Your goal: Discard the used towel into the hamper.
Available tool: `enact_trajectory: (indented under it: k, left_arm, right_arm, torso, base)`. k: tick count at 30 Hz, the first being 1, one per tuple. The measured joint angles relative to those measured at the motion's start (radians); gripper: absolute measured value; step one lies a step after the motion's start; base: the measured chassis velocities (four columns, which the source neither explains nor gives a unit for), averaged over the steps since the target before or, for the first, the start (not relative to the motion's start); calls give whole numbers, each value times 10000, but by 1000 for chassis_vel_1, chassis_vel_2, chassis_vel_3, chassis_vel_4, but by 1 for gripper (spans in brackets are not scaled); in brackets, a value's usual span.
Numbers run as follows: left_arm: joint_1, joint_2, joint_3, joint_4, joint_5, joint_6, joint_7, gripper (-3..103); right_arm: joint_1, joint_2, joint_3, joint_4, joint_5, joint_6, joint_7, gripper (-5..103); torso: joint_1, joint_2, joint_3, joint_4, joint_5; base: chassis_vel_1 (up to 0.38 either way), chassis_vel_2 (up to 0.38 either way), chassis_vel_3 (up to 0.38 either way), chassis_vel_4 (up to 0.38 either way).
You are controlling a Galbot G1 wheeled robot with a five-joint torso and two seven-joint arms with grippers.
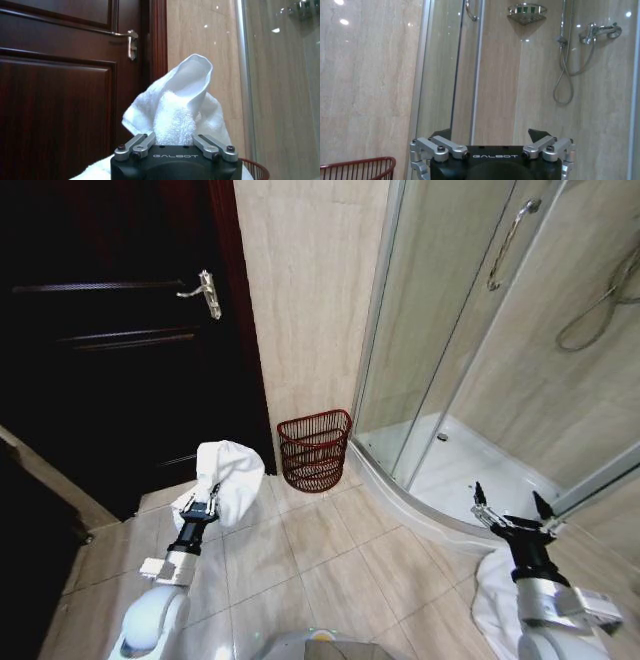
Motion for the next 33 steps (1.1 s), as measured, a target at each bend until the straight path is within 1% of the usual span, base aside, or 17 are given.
enact_trajectory:
  k: [2,9,18,20,23,25,27,29,30,31,32,33]
  left_arm:
    - [-12,-16,-2,24,88,-73,16,15]
    - [-24,-30,-4,18,127,-82,49,15]
    - [-17,-48,37,5,149,-75,77,15]
    - [-16,-36,50,5,151,-75,81,15]
    - [-18,74,92,4,143,-51,113,15]
    - [-23,115,101,-7,129,-14,137,15]
    - [-45,216,151,-45,41,51,266,15]
    - [-38,347,223,-64,-88,91,606,15]
    - [-38,347,223,-64,-88,91,606,15]
    - [-62,447,278,-67,-135,115,871,15]
    - [-164,535,348,-67,-144,186,1028,15]
    - [-383,628,472,-66,-135,343,1122,15]
  right_arm:
    - [-1,-7,0,0,41,29,9,100]
    - [-27,-14,17,1,129,110,24,100]
    - [-111,27,34,17,149,165,41,100]
    - [-120,41,34,17,150,206,52,100]
    - [-177,119,34,6,112,476,69,100]
    - [-205,153,33,25,140,489,73,100]
    - [-209,177,33,97,214,404,114,100]
    - [-128,132,46,97,250,338,145,100]
    - [-128,132,46,97,250,338,145,100]
    - [-81,88,81,91,315,272,164,100]
    - [-55,58,110,88,407,209,191,100]
    - [-47,28,129,83,513,161,218,100]
  torso:
    - [9,10,11,0,1]
    - [22,32,26,0,0]
    - [25,59,36,0,0]
    - [26,60,38,0,0]
    - [35,63,44,0,0]
    - [35,64,46,0,1]
    - [35,71,45,0,0]
    - [33,74,45,1,0]
    - [33,74,45,1,0]
    - [33,75,46,2,1]
    - [32,77,46,6,1]
    - [32,79,47,4,1]
  base:
    - [-141,149,166,-152]
    - [-172,156,151,-151]
    - [-107,108,106,-102]
    - [-86,104,93,-87]
    - [-73,86,94,-79]
    - [-78,60,57,-64]
    - [-22,30,9,-32]
    - [0,0,0,0]
    - [0,0,0,0]
    - [0,0,0,0]
    - [0,0,0,0]
    - [0,0,0,0]
